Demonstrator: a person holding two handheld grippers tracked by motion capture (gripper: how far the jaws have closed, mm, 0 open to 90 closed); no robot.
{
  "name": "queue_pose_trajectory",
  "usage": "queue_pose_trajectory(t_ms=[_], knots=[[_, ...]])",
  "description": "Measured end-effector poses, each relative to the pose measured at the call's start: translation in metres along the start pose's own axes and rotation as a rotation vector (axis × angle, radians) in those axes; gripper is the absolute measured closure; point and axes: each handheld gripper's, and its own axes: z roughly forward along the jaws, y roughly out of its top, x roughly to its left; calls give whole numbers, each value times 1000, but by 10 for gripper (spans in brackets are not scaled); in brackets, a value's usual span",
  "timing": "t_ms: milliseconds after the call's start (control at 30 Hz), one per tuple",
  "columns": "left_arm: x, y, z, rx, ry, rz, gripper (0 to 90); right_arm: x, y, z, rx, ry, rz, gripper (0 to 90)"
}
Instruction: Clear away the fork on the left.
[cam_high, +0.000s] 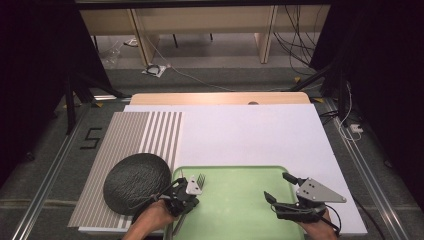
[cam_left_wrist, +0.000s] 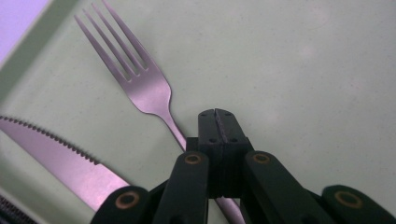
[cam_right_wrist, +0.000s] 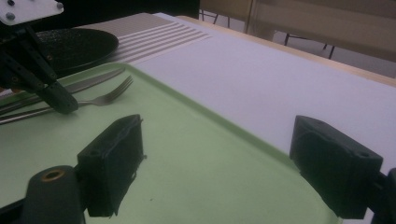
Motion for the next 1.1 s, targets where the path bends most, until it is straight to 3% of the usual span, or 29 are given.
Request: queue_pose_trajectory(t_ms=[800, 933, 1100], knots=[[19, -11, -5, 2, 26, -68, 895, 0, 0, 0, -3, 2, -3, 184], [17, -10, -6, 2, 32, -56, 893, 0, 0, 0, 0, 2, -2, 183], [18, -7, -16, -54, 23, -85, 762, 0, 0, 0, 1, 2, -3, 184]])
